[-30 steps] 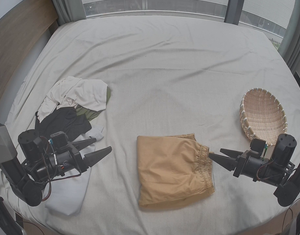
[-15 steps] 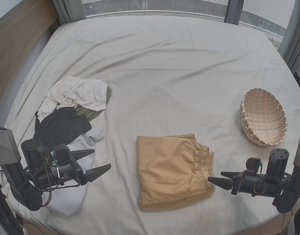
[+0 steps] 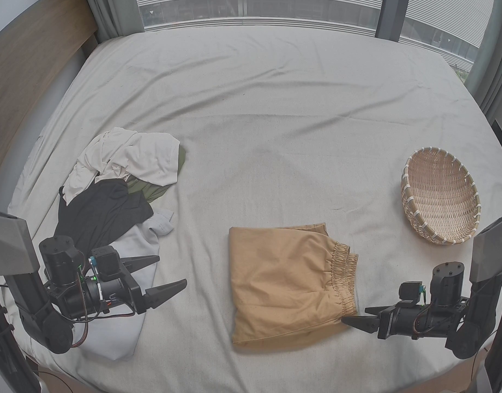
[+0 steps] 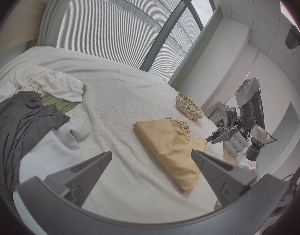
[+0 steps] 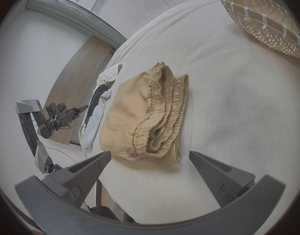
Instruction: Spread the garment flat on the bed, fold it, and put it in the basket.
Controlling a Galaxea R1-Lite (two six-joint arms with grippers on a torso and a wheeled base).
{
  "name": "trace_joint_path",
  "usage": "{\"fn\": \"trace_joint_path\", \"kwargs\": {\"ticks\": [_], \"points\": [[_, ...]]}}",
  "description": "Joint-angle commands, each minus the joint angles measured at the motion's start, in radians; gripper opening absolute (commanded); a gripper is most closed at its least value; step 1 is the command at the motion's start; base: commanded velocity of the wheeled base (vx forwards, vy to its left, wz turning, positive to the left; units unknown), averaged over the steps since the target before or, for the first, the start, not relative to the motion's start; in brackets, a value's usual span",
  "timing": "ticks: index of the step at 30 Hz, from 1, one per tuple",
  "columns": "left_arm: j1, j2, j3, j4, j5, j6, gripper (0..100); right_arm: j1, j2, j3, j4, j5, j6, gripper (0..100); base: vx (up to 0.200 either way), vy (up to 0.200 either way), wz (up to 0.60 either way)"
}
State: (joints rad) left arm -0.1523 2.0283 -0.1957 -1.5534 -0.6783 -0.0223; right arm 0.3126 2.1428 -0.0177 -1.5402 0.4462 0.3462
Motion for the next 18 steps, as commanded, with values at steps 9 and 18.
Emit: {"fn": "trace_joint_path", "kwargs": {"ticks": [9,18], "points": [[-0.009,0.000,0.002,-0.001,0.000,0.001,100,0.003,0.089,-0.045,0.000,0.000,0.008,100,0.000,0.000,0.00],[-0.012,-0.007,0.001,-0.001,0.000,0.001,100,0.014,0.155,-0.102,-0.001,0.002,0.019,100,0.000,0.000,0.00]]}}
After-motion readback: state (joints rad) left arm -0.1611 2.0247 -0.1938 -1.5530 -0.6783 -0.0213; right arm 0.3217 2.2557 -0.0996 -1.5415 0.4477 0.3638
